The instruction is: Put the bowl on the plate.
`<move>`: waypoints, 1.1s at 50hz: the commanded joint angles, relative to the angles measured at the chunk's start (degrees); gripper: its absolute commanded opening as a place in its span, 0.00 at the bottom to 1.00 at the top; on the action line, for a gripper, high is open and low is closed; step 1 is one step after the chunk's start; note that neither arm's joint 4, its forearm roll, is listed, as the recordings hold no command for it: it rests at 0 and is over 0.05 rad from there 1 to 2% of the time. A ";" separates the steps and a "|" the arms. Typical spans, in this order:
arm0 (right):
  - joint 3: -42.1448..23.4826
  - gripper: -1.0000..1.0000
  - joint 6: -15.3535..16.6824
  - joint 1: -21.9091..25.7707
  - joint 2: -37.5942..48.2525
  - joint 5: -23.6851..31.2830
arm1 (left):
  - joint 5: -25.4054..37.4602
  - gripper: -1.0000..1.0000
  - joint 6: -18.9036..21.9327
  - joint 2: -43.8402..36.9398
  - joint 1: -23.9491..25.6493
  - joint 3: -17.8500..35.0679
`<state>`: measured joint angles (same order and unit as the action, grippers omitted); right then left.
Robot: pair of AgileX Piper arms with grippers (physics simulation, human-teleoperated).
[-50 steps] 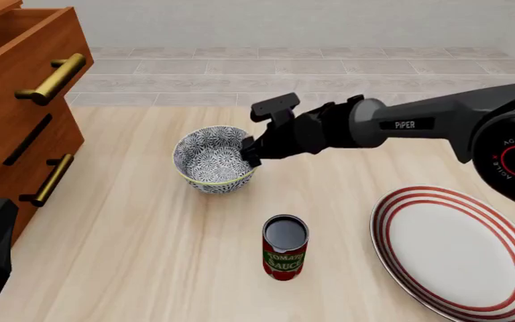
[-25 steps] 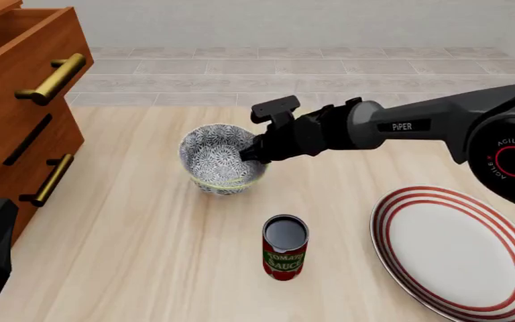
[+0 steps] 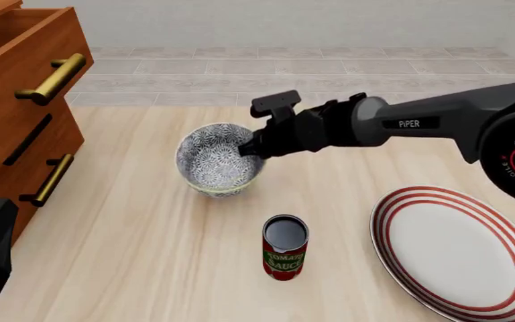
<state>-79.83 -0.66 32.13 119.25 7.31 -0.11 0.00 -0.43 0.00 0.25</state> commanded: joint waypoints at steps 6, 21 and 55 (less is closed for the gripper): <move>-0.27 0.00 -1.42 -0.73 -2.66 0.54 | 0.00 1.00 0.00 0.00 0.00 0.00; -0.03 0.00 -3.88 0.23 -5.20 0.77 | 0.00 1.00 0.00 0.00 0.00 0.00; 4.92 0.00 -12.24 -1.44 -12.63 -2.24 | 0.00 1.00 0.00 0.00 0.00 0.00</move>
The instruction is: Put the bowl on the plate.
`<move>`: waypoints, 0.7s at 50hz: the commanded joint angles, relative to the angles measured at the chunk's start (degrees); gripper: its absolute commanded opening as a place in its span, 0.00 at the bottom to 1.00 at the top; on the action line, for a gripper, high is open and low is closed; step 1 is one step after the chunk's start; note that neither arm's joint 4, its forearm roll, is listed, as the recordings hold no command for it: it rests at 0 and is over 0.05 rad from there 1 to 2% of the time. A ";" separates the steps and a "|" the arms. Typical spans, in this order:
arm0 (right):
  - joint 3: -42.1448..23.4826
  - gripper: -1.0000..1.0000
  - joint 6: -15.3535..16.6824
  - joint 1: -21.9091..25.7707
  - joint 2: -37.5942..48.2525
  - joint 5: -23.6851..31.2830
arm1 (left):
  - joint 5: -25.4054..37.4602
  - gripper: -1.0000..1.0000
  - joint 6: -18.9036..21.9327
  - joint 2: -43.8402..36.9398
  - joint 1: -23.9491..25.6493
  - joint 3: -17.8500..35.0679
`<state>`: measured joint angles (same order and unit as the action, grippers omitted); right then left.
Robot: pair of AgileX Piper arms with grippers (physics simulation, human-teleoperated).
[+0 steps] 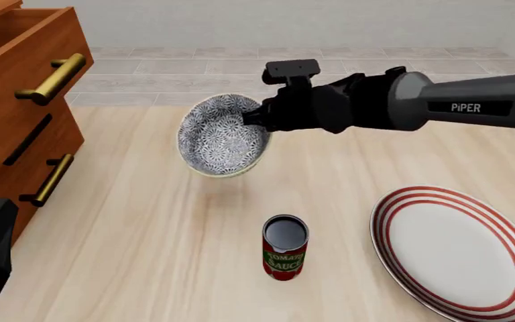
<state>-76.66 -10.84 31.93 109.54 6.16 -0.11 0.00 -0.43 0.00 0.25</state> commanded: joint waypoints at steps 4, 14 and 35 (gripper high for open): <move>2.81 0.00 -2.50 -2.19 -4.18 -1.40 | 0.00 1.00 0.00 0.00 0.00 0.00; 6.76 0.00 -3.33 -3.93 -8.67 -2.18 | 0.00 1.00 0.00 0.00 0.00 0.00; 16.47 0.00 -4.83 -9.29 -19.22 -3.71 | 0.00 1.00 0.00 0.00 0.00 0.00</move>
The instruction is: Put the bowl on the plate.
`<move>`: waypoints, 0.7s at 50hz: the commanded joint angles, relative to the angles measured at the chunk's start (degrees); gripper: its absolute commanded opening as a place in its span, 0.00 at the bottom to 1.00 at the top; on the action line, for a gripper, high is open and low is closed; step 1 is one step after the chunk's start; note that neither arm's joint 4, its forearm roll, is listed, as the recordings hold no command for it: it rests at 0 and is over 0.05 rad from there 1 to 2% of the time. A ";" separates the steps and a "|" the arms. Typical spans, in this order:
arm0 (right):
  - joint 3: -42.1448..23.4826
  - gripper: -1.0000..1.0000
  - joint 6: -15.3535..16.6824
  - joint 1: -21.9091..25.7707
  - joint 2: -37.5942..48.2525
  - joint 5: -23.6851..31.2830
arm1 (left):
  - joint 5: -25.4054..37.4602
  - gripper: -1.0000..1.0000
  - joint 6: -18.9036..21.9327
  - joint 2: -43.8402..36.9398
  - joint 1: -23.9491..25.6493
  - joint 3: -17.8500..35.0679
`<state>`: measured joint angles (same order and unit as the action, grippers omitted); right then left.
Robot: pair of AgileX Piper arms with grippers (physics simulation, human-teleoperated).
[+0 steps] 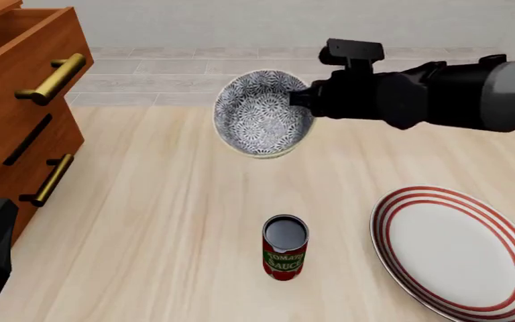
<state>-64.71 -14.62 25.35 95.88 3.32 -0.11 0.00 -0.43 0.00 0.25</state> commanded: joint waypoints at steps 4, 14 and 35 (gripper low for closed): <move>5.77 0.00 -1.06 -3.74 -7.39 -0.63 | 0.00 1.00 0.00 0.00 0.00 0.00; 9.00 0.00 -0.93 -6.66 -11.15 -0.28 | 0.00 1.00 0.00 0.00 0.00 0.00; 16.09 0.00 -0.51 -12.46 -19.05 1.83 | 0.00 1.00 0.00 0.00 0.00 0.00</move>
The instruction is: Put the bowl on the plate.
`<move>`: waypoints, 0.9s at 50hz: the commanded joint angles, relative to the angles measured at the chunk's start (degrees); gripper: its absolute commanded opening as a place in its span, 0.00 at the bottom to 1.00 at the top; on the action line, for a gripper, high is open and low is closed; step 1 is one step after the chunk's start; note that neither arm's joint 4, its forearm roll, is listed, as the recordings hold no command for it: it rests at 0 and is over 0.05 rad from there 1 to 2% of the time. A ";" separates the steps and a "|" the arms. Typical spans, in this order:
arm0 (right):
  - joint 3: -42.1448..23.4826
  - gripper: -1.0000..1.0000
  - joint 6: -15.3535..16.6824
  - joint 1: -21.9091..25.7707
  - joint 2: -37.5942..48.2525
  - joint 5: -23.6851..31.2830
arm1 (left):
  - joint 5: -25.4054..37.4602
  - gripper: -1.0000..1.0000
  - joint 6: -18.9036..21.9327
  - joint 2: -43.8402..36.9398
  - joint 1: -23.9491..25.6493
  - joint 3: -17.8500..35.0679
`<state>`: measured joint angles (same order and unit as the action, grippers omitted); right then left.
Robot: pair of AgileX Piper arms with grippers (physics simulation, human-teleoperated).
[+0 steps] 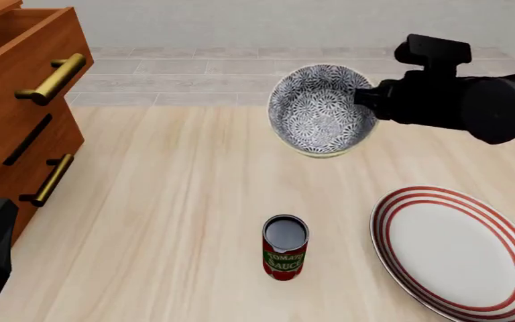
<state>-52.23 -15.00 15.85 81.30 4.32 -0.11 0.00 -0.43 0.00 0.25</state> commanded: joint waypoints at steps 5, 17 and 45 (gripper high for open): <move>5.17 0.00 -0.29 -3.54 -5.91 0.93 | 0.00 1.00 0.00 0.00 0.00 0.00; 8.13 0.00 -0.83 -5.98 -10.36 2.56 | 0.00 1.00 0.00 0.00 0.00 0.00; 14.06 0.00 -4.02 -12.14 -20.56 10.48 | 0.00 1.00 0.00 0.00 0.00 0.00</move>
<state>-40.17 -18.57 6.23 63.51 12.53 -0.11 0.00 -0.43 0.00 0.25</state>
